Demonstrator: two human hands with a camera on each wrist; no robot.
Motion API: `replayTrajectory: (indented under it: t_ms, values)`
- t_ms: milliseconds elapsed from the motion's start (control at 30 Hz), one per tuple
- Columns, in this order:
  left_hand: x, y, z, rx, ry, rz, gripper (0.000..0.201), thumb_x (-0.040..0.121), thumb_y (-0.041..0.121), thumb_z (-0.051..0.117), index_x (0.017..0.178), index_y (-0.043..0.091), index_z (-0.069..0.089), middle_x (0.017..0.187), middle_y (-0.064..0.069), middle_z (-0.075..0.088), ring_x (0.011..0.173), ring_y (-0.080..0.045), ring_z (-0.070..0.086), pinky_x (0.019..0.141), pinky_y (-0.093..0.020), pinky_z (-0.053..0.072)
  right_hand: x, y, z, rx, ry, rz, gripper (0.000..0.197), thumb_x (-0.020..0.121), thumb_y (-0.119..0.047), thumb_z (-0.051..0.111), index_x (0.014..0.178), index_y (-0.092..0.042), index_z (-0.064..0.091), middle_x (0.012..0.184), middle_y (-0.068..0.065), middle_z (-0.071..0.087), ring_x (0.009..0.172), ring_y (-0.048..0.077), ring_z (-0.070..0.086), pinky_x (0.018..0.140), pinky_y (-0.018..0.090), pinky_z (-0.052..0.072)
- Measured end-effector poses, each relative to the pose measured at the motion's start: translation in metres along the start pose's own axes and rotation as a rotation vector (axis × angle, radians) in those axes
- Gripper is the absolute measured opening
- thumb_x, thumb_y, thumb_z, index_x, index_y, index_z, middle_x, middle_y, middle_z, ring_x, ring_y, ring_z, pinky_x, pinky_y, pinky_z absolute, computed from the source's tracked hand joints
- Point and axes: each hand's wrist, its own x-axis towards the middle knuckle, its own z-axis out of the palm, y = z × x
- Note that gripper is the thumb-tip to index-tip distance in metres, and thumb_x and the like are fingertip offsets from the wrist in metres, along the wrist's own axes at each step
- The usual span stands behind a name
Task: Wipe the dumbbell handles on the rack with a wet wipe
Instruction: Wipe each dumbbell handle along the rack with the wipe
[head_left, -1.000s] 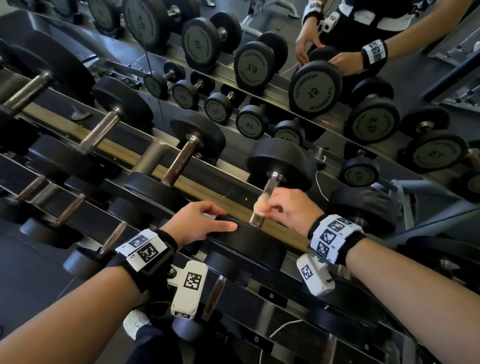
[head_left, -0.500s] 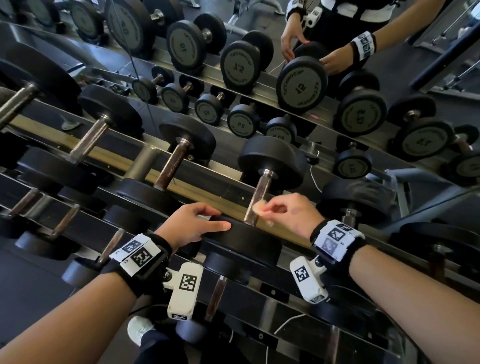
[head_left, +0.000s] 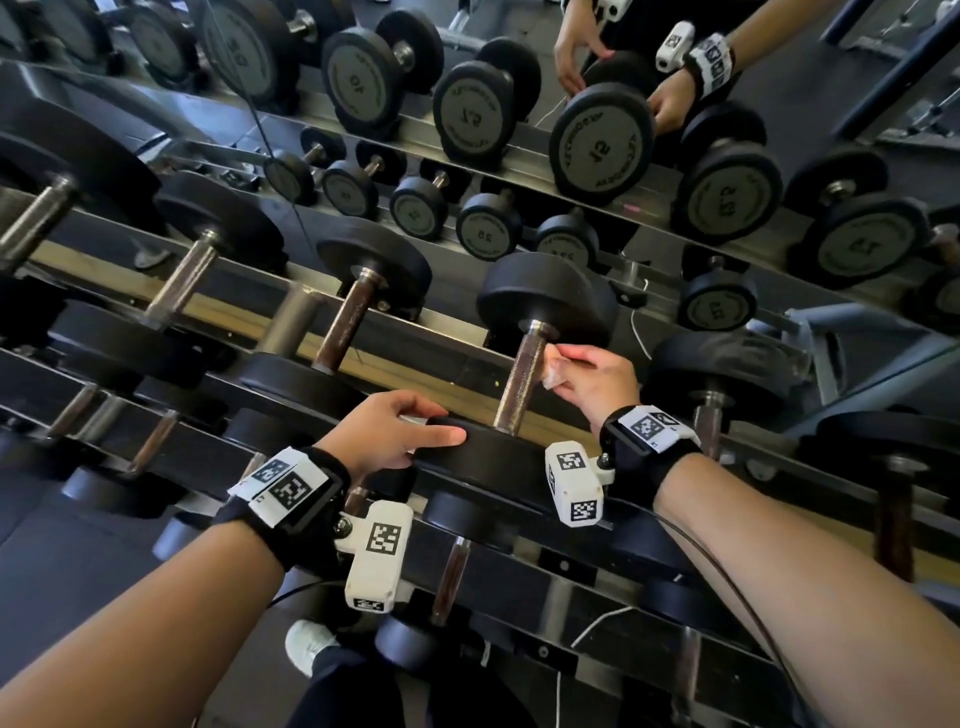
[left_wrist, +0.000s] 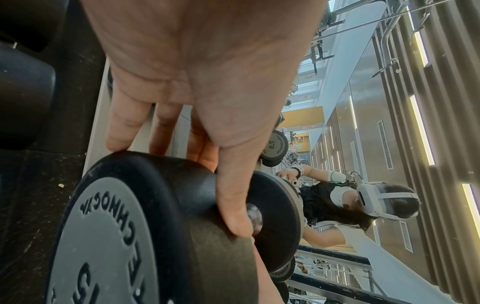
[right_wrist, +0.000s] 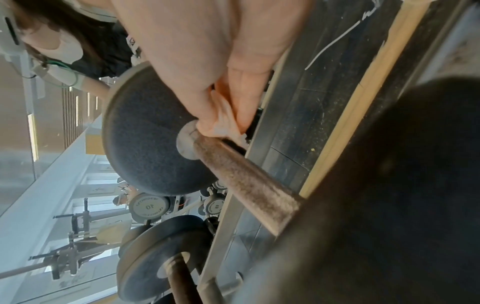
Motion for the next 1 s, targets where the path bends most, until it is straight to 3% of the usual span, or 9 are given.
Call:
replayTrajectory:
  t_ms: [200,300,400,500,600,733,800,900,1000]
  values:
    - [0.002,0.003,0.002,-0.02,-0.004,-0.01,0.051,0.063,0.031,0.088,0.107,0.016,0.068,0.109,-0.009,0.069,0.097,-0.026,0.071,0.088,-0.047,0.059,-0.017,0.008,0.003,-0.086,-0.093,-0.012,0.017,0.086,0.004,0.069,0.092,-0.012,0.07,0.096,0.009,0.073,0.089,0.022,0.072,0.083,0.033,0.058]
    - [0.001,0.005,0.002,-0.032,-0.002,-0.013,0.058,0.054,0.034,0.087,0.106,0.014,0.068,0.109,-0.012,0.069,0.099,-0.03,0.071,0.09,-0.051,0.057,-0.035,0.014,0.0,-0.216,-0.242,0.0,0.016,0.084,-0.007,0.075,0.075,-0.012,0.064,0.076,0.011,0.074,0.065,0.016,0.069,0.068,0.026,0.056]
    - [0.002,0.004,0.001,-0.047,-0.011,-0.014,0.063,0.049,0.035,0.087,0.105,0.012,0.068,0.106,-0.012,0.07,0.097,-0.03,0.072,0.088,-0.048,0.058,-0.028,0.008,-0.005,-0.191,-0.26,0.086,0.017,0.085,-0.008,0.076,0.076,-0.009,0.061,0.072,0.01,0.072,0.064,0.016,0.069,0.063,0.026,0.056]
    - [0.003,0.002,0.001,-0.067,-0.019,-0.008,0.058,0.053,0.032,0.086,0.104,0.013,0.068,0.101,-0.009,0.072,0.09,-0.024,0.073,0.074,-0.034,0.059,-0.004,-0.004,-0.008,-0.109,-0.089,0.124,0.014,0.087,-0.002,0.071,0.091,-0.008,0.06,0.086,0.011,0.069,0.078,0.02,0.072,0.067,0.029,0.06]
    - [0.003,0.0,0.002,-0.075,-0.018,-0.003,0.046,0.063,0.025,0.086,0.104,0.014,0.068,0.1,-0.008,0.073,0.088,-0.022,0.074,0.07,-0.029,0.058,0.005,-0.006,0.003,-0.068,-0.075,0.155,0.024,0.088,0.005,0.065,0.109,-0.006,0.063,0.088,0.01,0.068,0.086,0.029,0.07,0.071,0.036,0.059]
    - [0.004,-0.001,0.002,-0.082,-0.019,0.006,0.046,0.065,0.024,0.086,0.105,0.013,0.068,0.101,-0.008,0.073,0.087,-0.02,0.075,0.07,-0.029,0.06,-0.006,0.004,0.006,-0.319,-0.112,0.01,0.012,0.093,-0.009,0.065,0.101,-0.012,0.073,0.099,0.013,0.074,0.097,0.029,0.07,0.091,0.043,0.056]
    - [0.004,-0.002,0.002,-0.073,-0.019,0.008,0.047,0.065,0.025,0.086,0.106,0.014,0.067,0.102,-0.007,0.072,0.088,-0.02,0.074,0.074,-0.032,0.061,-0.016,0.01,-0.002,-0.413,-0.174,-0.024,0.014,0.091,-0.016,0.068,0.103,-0.013,0.075,0.095,0.002,0.076,0.094,0.016,0.07,0.089,0.031,0.054]
    - [0.006,-0.002,0.002,-0.07,-0.019,0.004,0.049,0.063,0.027,0.086,0.107,0.015,0.067,0.105,-0.007,0.07,0.093,-0.023,0.073,0.076,-0.035,0.06,-0.024,0.006,-0.013,-0.484,-0.317,-0.009,0.017,0.089,-0.021,0.071,0.075,-0.031,0.074,0.07,-0.016,0.073,0.07,-0.006,0.066,0.068,0.008,0.045]
    - [0.006,-0.003,0.001,-0.081,-0.015,-0.001,0.057,0.054,0.033,0.086,0.105,0.015,0.067,0.106,-0.009,0.069,0.096,-0.026,0.071,0.072,-0.033,0.058,-0.01,-0.005,-0.016,-0.451,-0.237,0.035,0.016,0.089,-0.016,0.071,0.078,-0.027,0.076,0.071,-0.008,0.071,0.076,0.01,0.065,0.076,0.025,0.052]
